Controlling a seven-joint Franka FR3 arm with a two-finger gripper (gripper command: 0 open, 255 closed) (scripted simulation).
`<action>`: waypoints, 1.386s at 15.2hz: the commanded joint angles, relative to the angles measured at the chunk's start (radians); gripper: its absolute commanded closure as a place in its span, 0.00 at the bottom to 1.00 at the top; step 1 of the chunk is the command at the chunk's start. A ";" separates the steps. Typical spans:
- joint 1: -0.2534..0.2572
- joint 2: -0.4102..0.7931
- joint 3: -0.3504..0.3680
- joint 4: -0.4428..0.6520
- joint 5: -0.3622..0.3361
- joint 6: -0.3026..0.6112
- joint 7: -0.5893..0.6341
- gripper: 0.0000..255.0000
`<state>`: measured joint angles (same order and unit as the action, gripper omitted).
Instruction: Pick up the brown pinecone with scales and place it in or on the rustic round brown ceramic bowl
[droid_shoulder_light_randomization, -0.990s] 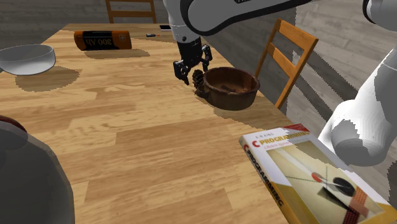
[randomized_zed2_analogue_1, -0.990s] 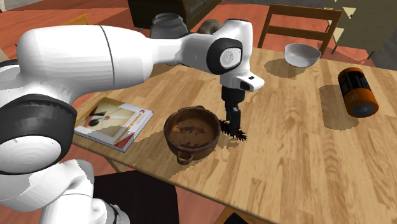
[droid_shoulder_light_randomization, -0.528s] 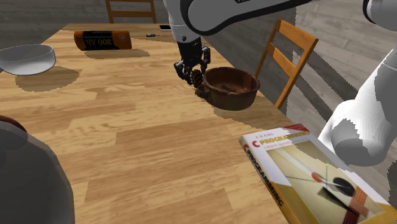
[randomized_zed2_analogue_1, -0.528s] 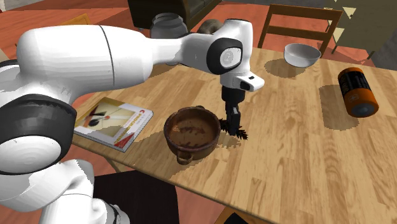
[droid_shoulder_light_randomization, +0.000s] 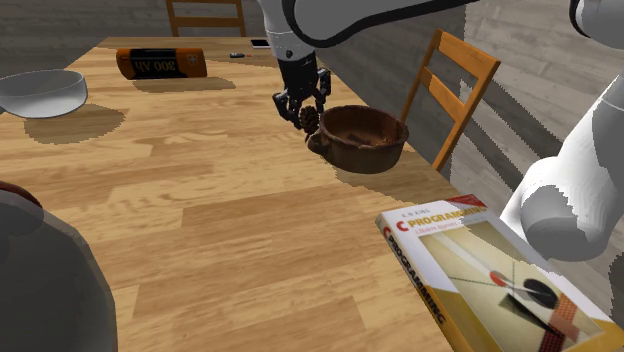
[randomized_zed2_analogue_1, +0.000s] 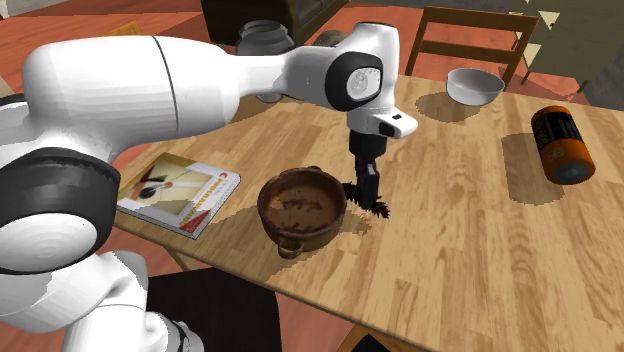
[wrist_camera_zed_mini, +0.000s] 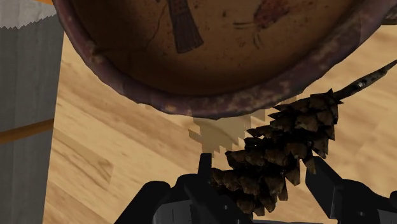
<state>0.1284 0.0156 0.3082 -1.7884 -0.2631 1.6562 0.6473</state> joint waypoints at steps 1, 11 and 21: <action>0.000 -0.003 0.000 0.019 0.002 -0.022 -0.006 1.00; 0.005 0.009 0.004 0.167 -0.001 -0.156 -0.033 1.00; 0.014 0.049 0.011 0.351 -0.017 -0.300 -0.056 1.00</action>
<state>0.1419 0.0571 0.3189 -1.4611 -0.2772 1.3724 0.5942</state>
